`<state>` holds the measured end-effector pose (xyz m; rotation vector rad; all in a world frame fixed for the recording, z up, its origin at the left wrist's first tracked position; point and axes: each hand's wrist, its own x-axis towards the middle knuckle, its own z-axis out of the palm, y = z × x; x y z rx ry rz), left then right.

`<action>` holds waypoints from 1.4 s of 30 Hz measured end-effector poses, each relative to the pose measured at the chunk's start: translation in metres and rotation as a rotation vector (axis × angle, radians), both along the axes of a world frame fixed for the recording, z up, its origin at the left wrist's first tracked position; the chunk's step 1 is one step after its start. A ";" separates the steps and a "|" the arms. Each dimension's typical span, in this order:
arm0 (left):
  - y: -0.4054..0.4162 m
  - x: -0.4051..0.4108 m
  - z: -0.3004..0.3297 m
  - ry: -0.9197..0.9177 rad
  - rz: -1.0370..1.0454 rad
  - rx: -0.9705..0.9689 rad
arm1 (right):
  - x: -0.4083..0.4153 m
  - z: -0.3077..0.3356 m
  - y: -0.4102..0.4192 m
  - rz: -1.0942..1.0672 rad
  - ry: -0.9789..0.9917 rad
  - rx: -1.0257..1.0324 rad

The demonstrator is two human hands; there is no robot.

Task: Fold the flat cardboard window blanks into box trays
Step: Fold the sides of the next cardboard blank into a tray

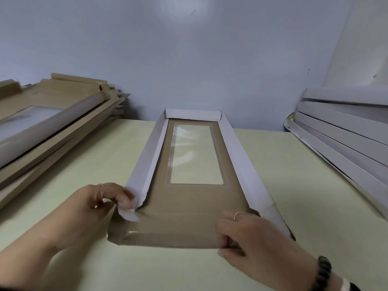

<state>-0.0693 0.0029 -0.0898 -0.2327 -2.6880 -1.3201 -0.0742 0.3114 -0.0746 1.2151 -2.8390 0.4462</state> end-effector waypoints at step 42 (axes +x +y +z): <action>0.032 0.002 -0.004 0.103 -0.072 -0.278 | -0.033 -0.007 0.081 -0.426 -0.393 -0.526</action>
